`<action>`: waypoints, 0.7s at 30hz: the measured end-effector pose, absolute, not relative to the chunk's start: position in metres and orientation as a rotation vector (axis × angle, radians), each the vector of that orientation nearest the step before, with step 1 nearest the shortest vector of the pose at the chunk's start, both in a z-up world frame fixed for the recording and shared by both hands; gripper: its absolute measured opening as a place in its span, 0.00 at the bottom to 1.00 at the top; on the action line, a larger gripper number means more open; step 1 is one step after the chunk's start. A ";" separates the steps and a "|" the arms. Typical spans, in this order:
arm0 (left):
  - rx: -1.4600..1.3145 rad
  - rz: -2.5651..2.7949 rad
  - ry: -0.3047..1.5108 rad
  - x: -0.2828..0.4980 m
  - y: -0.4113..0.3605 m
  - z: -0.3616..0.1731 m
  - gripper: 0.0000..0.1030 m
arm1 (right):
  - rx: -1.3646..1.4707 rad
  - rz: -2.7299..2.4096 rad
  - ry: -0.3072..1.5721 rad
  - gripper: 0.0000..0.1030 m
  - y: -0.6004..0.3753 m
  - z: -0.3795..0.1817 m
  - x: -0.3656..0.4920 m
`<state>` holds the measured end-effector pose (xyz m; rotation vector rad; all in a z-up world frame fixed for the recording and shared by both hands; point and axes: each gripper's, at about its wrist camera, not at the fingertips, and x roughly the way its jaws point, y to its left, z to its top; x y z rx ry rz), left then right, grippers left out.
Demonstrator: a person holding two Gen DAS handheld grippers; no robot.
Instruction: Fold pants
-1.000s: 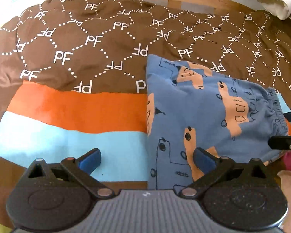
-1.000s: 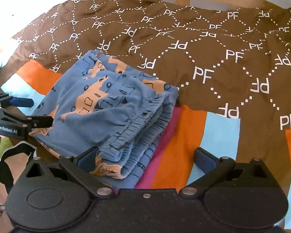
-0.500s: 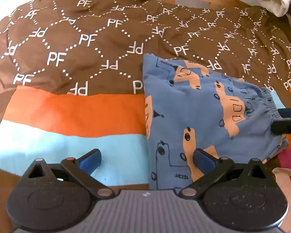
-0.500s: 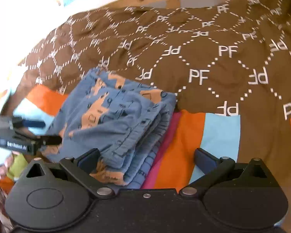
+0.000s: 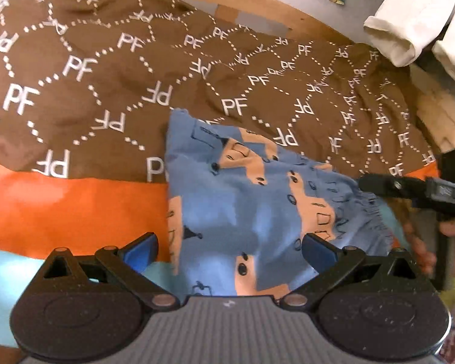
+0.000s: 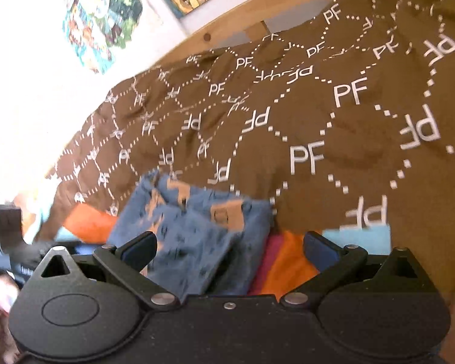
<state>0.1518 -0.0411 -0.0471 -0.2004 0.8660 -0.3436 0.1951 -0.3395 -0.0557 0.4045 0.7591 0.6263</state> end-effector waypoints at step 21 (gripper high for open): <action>-0.301 -0.414 0.922 0.142 -0.034 -0.059 1.00 | 0.636 0.842 0.836 0.99 -0.342 -0.069 0.197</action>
